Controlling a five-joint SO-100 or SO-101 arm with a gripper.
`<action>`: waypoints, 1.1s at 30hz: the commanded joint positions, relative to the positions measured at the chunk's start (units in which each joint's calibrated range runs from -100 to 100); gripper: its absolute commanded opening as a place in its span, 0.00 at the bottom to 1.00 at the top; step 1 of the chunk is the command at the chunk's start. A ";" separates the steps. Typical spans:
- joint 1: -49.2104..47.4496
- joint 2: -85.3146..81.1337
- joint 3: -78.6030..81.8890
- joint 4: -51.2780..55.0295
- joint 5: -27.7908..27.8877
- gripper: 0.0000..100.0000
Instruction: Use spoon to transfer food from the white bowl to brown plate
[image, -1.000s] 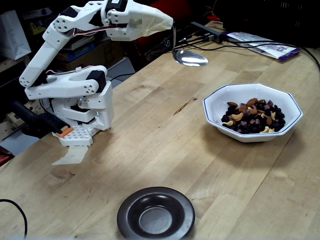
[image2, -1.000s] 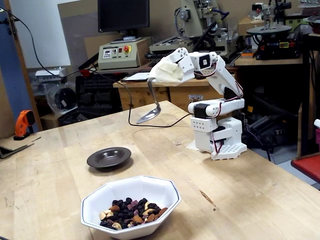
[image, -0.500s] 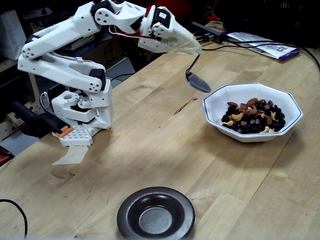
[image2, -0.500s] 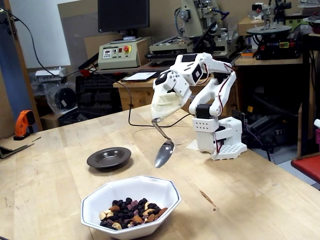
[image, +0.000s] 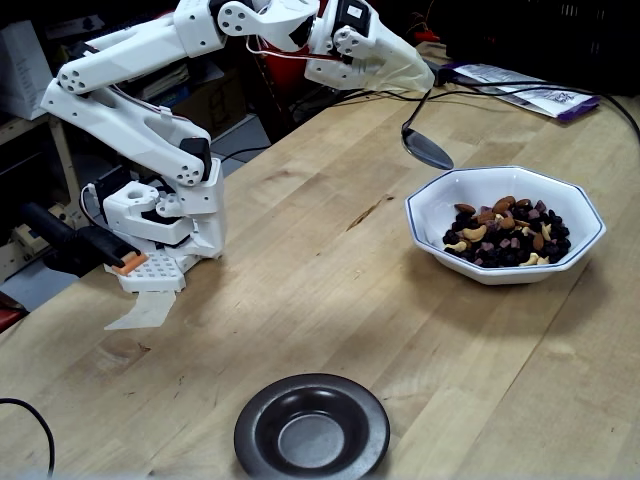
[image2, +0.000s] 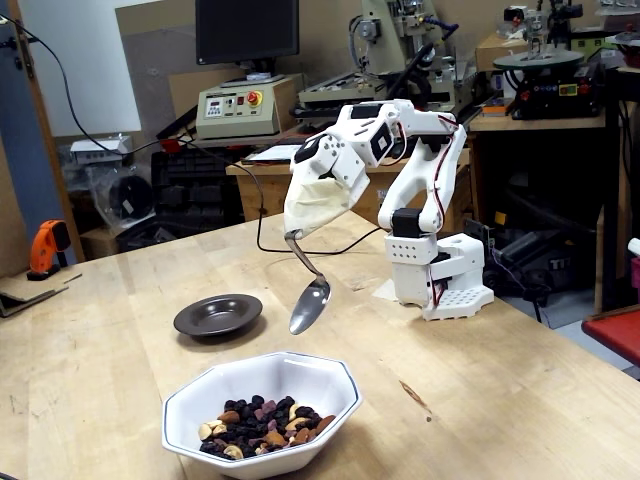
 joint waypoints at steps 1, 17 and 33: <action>-0.01 -0.15 -3.74 -1.27 0.10 0.05; 0.06 12.26 -3.21 -1.82 0.15 0.05; 0.21 15.86 -2.59 -1.98 0.15 0.05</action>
